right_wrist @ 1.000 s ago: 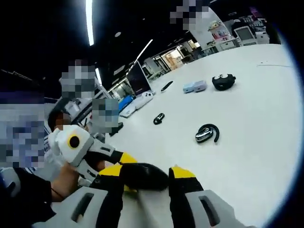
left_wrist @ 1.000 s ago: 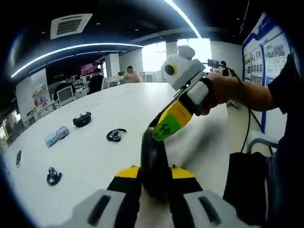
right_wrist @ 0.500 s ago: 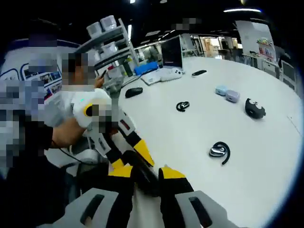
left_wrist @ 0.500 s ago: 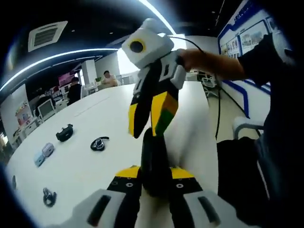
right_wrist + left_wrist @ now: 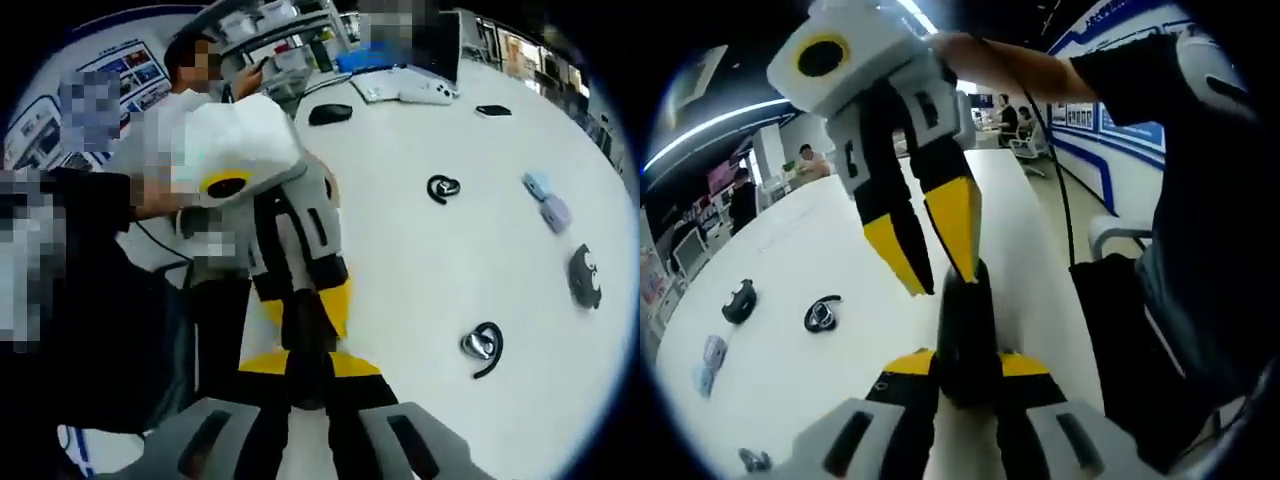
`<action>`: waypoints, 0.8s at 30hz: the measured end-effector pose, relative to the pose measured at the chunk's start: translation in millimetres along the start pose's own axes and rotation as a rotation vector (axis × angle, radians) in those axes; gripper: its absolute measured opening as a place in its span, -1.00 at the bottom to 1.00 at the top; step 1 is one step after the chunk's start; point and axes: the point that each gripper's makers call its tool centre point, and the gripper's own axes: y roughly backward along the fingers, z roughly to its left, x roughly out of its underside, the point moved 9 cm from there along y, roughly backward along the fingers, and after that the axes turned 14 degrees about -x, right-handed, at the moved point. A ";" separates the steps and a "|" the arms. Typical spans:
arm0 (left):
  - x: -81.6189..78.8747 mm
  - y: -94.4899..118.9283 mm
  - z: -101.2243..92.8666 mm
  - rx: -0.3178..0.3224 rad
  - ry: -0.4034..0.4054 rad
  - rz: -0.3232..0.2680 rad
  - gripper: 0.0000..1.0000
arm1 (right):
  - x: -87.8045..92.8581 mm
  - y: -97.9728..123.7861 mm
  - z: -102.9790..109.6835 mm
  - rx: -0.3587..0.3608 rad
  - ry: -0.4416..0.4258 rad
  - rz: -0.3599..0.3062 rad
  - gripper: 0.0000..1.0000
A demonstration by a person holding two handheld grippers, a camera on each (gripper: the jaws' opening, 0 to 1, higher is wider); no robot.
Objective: Pick up the earbuds from the table and place the earbuds into the earbud case
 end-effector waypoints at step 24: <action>-6.7 21.6 -8.6 -0.321 -0.148 0.018 -0.50 | 7.2 4.6 -25.2 -0.182 -0.187 -0.105 -0.75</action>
